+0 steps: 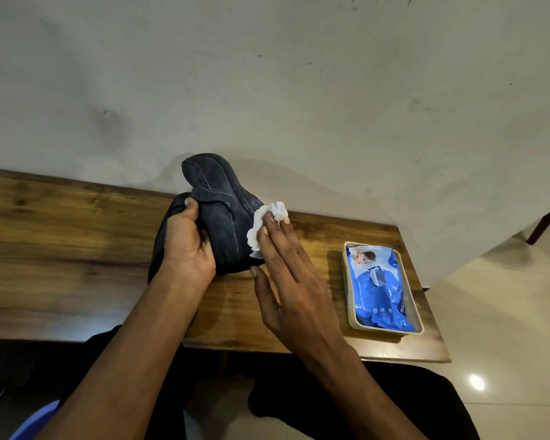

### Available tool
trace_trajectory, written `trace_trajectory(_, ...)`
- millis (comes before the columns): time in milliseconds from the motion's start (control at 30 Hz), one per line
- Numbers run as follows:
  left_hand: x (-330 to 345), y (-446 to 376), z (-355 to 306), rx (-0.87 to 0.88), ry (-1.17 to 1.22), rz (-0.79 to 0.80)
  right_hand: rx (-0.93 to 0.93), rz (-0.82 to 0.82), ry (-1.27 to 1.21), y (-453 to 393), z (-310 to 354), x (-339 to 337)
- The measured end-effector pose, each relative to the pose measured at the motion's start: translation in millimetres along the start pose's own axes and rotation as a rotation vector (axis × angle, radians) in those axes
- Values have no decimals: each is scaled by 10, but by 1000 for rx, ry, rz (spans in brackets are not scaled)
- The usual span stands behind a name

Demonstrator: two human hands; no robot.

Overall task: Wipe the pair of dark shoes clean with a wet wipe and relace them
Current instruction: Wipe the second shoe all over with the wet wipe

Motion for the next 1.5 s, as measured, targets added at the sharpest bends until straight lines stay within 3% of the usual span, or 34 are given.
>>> trace_trajectory(333,-20,-34,2,-5,41,-24,-42,-246,50,-76,-124,-177)
trace_trajectory(500,-35,-22,-25,-46,111,18,106,-244,-23,-46,-143,-196)
trace_trajectory(600,-36,-20,-32,-46,113,45,345,-204,-263,-53,-68,-179)
trace_trajectory(800,-22,5,-14,-33,94,77,973,-214,-985,-160,27,-175)
trace_trajectory(967,8,84,-21,-39,49,128,1212,-155,-1454,-222,5,-227)
trace_trajectory(1100,41,136,-4,-52,-38,226,1290,-172,-1653,-256,-16,-282)
trace_trajectory(1267,38,219,17,-130,-206,374,1255,-212,-1677,-340,-210,-347)
trace_trajectory(1500,-39,259,-74,-147,-312,390,1253,-195,-1672,-453,-410,-255)
Point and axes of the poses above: each hand's wrist, its own y-axis away from the middle knuckle, its own x-axis out of the palm, z = x × y, the point moved 1 cm from there along -y, towards the middle knuckle
